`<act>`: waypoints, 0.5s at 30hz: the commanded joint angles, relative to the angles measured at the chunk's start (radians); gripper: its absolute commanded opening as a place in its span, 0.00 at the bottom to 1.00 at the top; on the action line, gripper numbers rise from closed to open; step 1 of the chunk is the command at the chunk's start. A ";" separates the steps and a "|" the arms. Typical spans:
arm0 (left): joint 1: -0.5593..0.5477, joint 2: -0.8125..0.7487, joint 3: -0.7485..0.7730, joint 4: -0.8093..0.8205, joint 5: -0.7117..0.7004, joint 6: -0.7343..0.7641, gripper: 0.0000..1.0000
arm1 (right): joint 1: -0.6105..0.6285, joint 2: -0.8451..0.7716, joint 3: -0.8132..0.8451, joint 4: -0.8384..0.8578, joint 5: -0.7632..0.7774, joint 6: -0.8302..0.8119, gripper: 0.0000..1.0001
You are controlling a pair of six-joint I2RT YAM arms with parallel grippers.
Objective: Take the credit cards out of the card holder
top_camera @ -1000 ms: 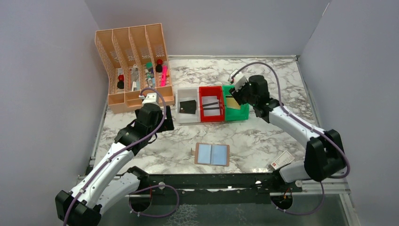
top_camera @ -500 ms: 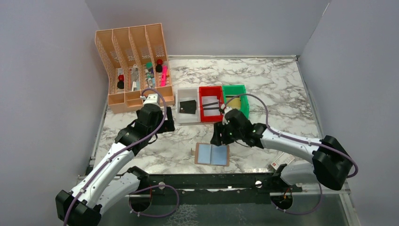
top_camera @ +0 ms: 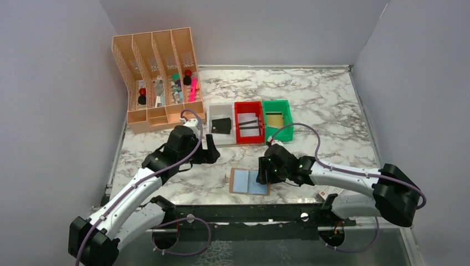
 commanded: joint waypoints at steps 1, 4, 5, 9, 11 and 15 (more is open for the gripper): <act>-0.105 0.027 -0.031 0.117 0.187 -0.074 0.87 | 0.009 0.032 -0.024 -0.018 0.037 0.044 0.58; -0.282 0.059 -0.020 0.143 0.100 -0.127 0.86 | 0.009 0.059 -0.034 0.011 0.022 0.041 0.58; -0.329 0.078 -0.018 0.153 0.085 -0.141 0.86 | 0.009 0.069 -0.037 0.030 0.006 0.037 0.57; -0.433 0.156 -0.031 0.187 0.016 -0.188 0.85 | 0.009 0.102 -0.051 0.080 -0.019 0.044 0.53; -0.461 0.186 -0.049 0.214 0.000 -0.207 0.84 | 0.009 0.108 -0.048 0.064 0.012 0.052 0.53; -0.513 0.237 -0.084 0.261 -0.040 -0.255 0.81 | 0.009 0.102 -0.052 0.058 0.045 0.043 0.50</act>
